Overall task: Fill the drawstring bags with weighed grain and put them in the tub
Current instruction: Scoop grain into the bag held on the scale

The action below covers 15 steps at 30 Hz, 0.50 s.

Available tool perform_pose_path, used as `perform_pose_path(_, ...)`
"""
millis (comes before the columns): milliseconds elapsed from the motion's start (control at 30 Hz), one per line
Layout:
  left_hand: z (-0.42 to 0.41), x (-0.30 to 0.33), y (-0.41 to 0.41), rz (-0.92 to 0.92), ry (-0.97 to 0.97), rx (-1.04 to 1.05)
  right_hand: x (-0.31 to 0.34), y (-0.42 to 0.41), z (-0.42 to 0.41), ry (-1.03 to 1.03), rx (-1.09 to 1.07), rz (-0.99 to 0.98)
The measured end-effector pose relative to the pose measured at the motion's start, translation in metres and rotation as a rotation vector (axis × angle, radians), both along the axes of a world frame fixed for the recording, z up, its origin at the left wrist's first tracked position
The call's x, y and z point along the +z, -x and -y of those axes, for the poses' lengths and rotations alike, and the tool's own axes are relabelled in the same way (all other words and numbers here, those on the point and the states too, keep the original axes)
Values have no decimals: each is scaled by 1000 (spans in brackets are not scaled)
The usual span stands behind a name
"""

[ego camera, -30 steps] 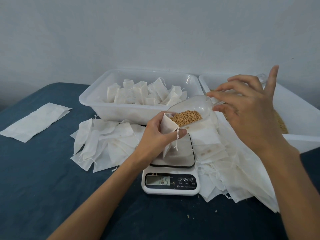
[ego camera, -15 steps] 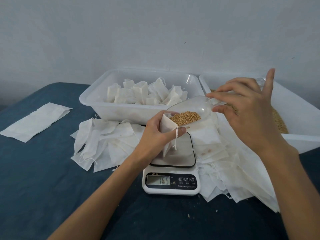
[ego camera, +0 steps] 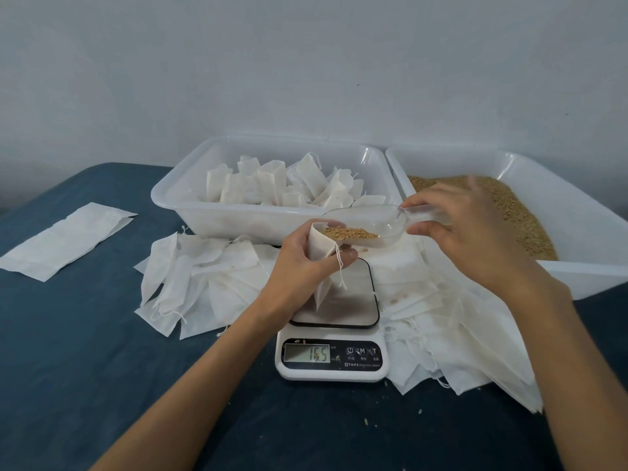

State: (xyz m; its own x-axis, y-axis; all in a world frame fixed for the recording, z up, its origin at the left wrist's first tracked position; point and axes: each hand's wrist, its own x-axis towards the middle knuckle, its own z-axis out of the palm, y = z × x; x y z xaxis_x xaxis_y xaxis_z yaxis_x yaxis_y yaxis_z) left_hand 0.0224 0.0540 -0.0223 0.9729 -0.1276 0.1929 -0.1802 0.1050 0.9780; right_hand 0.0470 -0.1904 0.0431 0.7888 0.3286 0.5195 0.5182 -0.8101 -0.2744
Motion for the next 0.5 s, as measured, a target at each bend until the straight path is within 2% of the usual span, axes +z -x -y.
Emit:
perform_pose_path(300, 0, 4, 2, 7, -40, 29, 3, -2, 14, -212, 48, -201)
perform_pose_path(500, 0, 7, 2, -28, 13, 41, 9, -11, 55, -194, -182, -259)
